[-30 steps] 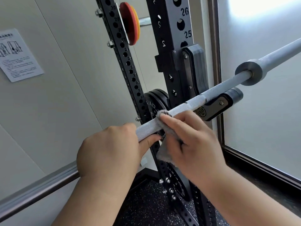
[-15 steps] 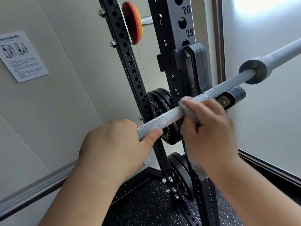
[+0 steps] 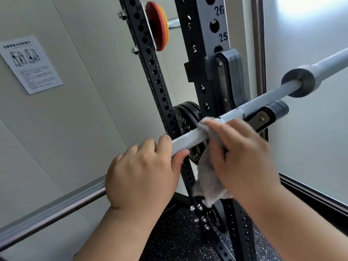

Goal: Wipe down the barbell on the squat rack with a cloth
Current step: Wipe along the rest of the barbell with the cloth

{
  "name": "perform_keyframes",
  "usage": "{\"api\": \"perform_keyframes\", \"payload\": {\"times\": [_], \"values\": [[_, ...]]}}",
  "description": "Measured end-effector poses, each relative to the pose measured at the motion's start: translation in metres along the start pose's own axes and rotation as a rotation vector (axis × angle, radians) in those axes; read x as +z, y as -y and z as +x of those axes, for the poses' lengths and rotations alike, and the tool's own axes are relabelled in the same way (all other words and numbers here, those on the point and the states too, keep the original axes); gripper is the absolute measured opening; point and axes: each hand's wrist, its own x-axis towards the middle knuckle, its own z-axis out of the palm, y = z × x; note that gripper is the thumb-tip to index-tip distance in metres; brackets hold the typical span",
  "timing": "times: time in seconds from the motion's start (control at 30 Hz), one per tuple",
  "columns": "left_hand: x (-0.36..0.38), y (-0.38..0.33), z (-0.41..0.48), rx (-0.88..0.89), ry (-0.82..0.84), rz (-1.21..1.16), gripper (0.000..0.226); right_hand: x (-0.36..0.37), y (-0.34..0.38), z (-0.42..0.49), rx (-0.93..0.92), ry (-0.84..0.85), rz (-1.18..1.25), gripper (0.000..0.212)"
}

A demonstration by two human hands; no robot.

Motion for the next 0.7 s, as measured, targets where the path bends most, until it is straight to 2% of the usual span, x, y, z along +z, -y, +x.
{"api": "perform_keyframes", "payload": {"times": [0.07, 0.2, 0.3, 0.37, 0.43, 0.5, 0.53, 0.6, 0.63, 0.7], "values": [[-0.005, 0.001, 0.004, 0.018, 0.056, -0.010, 0.048, -0.003, -0.003, 0.005, 0.064, -0.015, 0.001, 0.027], [-0.014, 0.004, 0.013, 0.037, 0.165, -0.030, 0.043, 0.001, 0.027, -0.004, -0.136, 0.145, 0.099, 0.032], [-0.013, 0.009, 0.020, -0.016, 0.242, -0.115, 0.062, -0.004, 0.006, 0.008, -0.004, 0.030, -0.053, 0.029], [-0.013, 0.012, 0.025, -0.059, 0.311, -0.233, 0.066, -0.003, 0.001, 0.004, 0.060, -0.024, -0.010, 0.029], [-0.012, 0.015, 0.032, -0.069, 0.382, -0.323, 0.065, 0.007, 0.014, -0.013, -0.028, 0.011, 0.119, 0.033], [-0.011, 0.017, 0.036, -0.073, 0.439, -0.360, 0.066, 0.016, 0.019, -0.027, -0.164, 0.038, 0.123, 0.033], [-0.012, 0.016, 0.035, -0.072, 0.444, -0.364, 0.066, 0.017, 0.011, -0.026, -0.201, 0.009, 0.072, 0.032], [-0.014, 0.012, 0.032, -0.065, 0.404, -0.320, 0.064, 0.014, -0.009, -0.013, -0.159, -0.116, -0.009, 0.030], [-0.016, 0.010, 0.029, -0.064, 0.363, -0.277, 0.062, 0.012, -0.015, -0.009, -0.106, -0.174, -0.004, 0.030], [-0.017, 0.005, 0.023, -0.053, 0.264, -0.176, 0.059, 0.014, -0.006, -0.014, -0.076, -0.165, 0.082, 0.033]]}}
